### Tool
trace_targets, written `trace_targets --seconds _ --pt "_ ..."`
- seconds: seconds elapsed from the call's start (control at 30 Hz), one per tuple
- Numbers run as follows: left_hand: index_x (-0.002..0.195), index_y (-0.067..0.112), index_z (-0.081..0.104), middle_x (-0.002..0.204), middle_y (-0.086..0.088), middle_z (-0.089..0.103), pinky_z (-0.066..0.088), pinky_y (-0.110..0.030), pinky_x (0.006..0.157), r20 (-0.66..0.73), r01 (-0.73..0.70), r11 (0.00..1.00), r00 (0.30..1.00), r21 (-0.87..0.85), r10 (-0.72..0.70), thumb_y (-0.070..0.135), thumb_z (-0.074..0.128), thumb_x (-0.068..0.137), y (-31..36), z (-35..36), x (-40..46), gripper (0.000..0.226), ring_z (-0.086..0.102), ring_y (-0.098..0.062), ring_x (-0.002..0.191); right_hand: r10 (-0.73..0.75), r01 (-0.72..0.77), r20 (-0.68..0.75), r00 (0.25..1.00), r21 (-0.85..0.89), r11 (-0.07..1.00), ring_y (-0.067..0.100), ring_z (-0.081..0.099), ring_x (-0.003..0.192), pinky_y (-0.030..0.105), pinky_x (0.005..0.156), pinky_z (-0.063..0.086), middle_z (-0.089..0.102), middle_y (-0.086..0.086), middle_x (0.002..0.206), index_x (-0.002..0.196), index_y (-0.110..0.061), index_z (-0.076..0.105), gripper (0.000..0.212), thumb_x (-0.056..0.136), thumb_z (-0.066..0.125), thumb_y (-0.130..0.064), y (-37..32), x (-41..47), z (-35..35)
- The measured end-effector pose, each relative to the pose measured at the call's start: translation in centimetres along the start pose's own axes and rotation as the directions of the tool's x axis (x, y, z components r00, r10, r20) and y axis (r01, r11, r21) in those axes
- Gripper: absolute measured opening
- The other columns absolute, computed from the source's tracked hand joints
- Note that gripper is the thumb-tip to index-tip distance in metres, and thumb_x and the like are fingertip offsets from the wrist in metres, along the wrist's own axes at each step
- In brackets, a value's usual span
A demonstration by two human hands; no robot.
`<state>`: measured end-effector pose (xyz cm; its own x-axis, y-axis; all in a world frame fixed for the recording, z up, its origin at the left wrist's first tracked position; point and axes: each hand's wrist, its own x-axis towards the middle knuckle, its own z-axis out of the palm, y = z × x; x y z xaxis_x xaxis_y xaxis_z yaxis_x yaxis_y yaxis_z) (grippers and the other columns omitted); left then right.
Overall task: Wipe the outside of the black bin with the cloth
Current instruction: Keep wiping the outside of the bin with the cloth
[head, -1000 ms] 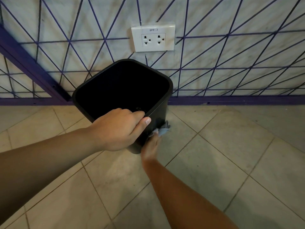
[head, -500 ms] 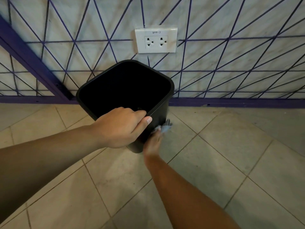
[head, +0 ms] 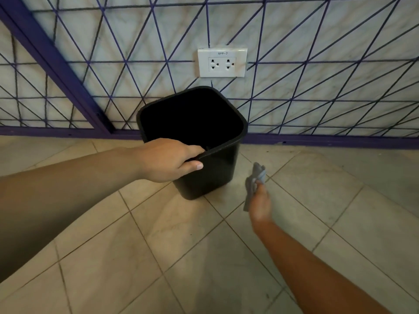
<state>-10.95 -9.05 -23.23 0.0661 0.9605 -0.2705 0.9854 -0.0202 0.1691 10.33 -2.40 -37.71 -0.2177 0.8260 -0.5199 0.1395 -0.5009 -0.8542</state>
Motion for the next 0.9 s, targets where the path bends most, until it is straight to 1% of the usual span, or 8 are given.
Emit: trace_targets --seconds 0.1,0.3,0.4,0.5,0.6,0.7,0.83,0.9 --pt "0.143 0.031 0.042 0.119 0.008 0.057 0.043 -0.029 0.090 0.042 0.010 1.000 0.999 0.012 -0.010 0.041 0.041 0.103 -0.2 -0.6 -1.7 0.041 0.053 -0.010 0.109 0.034 -0.032 -0.063 0.997 0.036 0.999 0.034 0.052 0.142 0.035 0.103 0.045 0.055 0.012 0.144 0.157 -0.015 0.051 0.043 0.121 0.029 -0.022 -0.5 -0.5 -1.6" --pt "0.141 0.028 0.050 0.119 0.000 0.060 0.041 -0.032 0.101 0.144 0.126 0.982 0.979 0.141 -0.147 0.025 0.049 0.100 -2.7 -1.9 -3.7 0.041 0.047 -0.017 0.117 0.071 -0.063 -0.071 0.995 0.108 0.992 0.021 0.048 0.133 0.038 0.115 0.041 0.057 0.006 0.140 0.148 -0.013 0.059 0.041 0.120 0.029 -0.020 0.5 -2.0 -2.0" --pt "0.144 0.027 0.045 0.131 -0.003 0.054 0.040 -0.037 0.107 0.173 0.183 0.974 0.963 0.137 -0.205 0.030 0.050 0.089 -1.9 -1.7 -3.5 0.056 0.043 -0.020 0.127 0.123 -0.119 -0.039 0.992 0.089 0.989 0.025 0.050 0.118 0.037 0.086 0.045 0.054 0.007 0.118 0.121 -0.014 0.059 0.031 0.121 0.028 -0.020 0.1 -2.7 -1.7" --pt "0.142 0.029 0.043 0.129 -0.001 0.053 0.046 -0.039 0.101 0.111 0.167 0.985 0.979 0.032 -0.169 0.059 0.048 0.089 1.5 -1.0 -2.3 0.061 0.052 -0.021 0.121 0.109 -0.108 -0.012 0.994 0.082 0.991 0.031 0.060 0.130 0.032 0.098 0.042 0.056 0.009 0.137 0.152 -0.007 0.055 0.046 0.121 0.026 -0.024 0.4 -3.0 -1.5" --pt "0.123 0.025 0.053 0.103 0.011 0.059 0.048 -0.030 0.079 0.004 0.101 0.991 0.995 -0.086 -0.101 0.060 0.037 0.097 4.9 0.3 -0.9 0.047 0.059 -0.014 0.100 0.103 -0.105 0.036 0.994 0.064 0.992 0.032 0.052 0.148 0.041 0.123 0.040 0.050 0.021 0.168 0.172 -0.007 0.038 0.056 0.122 0.024 -0.028 0.5 -3.7 -1.2" --pt "0.088 0.032 0.053 0.077 0.013 0.051 0.037 -0.026 0.066 -0.073 0.002 0.998 0.997 -0.059 -0.006 0.050 0.033 0.102 5.6 0.5 -0.5 0.030 0.056 -0.012 0.080 0.176 -0.182 0.061 0.983 0.113 0.977 0.038 0.040 0.161 0.047 0.126 0.037 0.043 0.019 0.174 0.174 -0.012 0.032 0.056 0.122 0.024 -0.031 0.3 -4.7 -1.0" --pt "0.111 0.030 0.062 0.094 0.007 0.064 0.038 -0.029 0.073 -0.028 -0.020 0.999 0.999 0.035 0.021 0.061 0.016 0.096 4.5 0.5 -1.2 0.057 0.059 -0.015 0.088 0.232 -0.248 0.101 0.967 0.204 0.947 0.040 0.048 0.155 0.050 0.130 0.037 0.055 0.021 0.163 0.158 -0.017 0.050 0.048 0.123 0.023 -0.034 -0.6 -6.6 0.6" --pt "0.084 0.033 0.056 0.082 0.004 0.063 0.039 -0.033 0.069 -0.069 -0.008 0.998 0.998 0.056 0.012 0.066 0.008 0.088 4.5 1.0 -1.2 0.059 0.060 -0.018 0.080 0.220 -0.248 0.132 0.967 0.269 0.931 0.027 0.055 0.144 0.046 0.129 0.037 0.066 0.010 0.145 0.146 -0.023 0.053 0.041 0.123 0.023 -0.036 -0.8 -7.5 2.9"
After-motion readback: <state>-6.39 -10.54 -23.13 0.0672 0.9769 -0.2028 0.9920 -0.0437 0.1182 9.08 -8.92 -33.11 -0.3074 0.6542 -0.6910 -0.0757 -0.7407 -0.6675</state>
